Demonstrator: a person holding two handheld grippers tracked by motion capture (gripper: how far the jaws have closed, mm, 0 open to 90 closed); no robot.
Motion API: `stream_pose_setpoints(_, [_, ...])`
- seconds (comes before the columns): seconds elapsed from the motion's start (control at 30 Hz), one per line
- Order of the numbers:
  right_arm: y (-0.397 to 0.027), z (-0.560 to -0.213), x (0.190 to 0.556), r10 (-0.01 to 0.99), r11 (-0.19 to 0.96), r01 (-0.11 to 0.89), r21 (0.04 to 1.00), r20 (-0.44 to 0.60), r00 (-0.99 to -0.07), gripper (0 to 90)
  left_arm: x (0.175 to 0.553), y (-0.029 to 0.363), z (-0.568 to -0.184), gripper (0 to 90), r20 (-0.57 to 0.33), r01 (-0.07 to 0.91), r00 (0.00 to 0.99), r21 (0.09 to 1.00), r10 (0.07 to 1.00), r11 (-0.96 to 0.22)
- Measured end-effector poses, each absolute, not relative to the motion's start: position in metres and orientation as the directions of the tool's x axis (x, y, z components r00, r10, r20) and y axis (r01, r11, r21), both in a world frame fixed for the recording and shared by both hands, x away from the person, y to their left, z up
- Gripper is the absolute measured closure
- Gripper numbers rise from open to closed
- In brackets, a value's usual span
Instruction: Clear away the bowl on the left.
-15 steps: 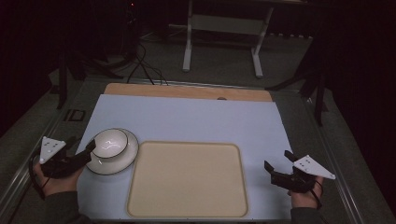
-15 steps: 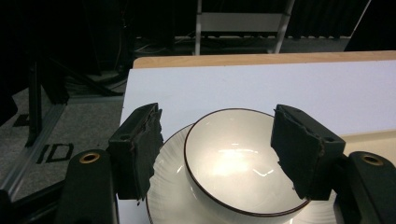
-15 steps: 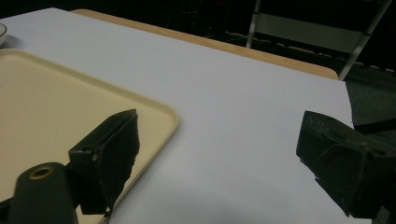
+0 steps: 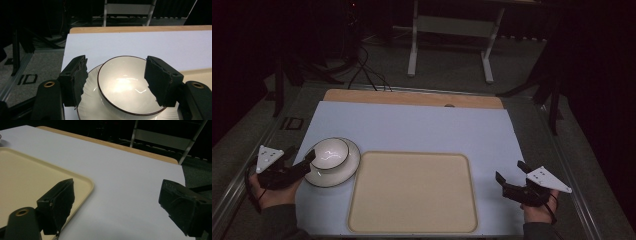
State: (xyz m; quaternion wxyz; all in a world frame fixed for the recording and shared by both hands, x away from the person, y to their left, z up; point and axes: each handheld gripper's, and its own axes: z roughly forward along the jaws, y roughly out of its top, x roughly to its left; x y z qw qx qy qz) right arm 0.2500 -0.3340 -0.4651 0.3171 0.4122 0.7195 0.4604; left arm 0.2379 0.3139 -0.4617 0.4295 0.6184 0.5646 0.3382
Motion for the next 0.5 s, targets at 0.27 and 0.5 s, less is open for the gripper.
stream_pose_setpoints(0.27, [-0.334,-0.465,0.250,0.892,0.232,0.299,0.926,-0.080,-0.444,12.8,0.245,0.314,-0.466,37.2,-0.072,0.437,0.117,0.899,0.990,0.014])
stream_pose_setpoints(0.5, [-0.333,-0.464,0.250,0.895,0.230,0.292,0.928,-0.084,-0.439,12.8,0.254,0.313,-0.472,40.5,-0.091,0.477,0.104,0.879,0.990,0.031])
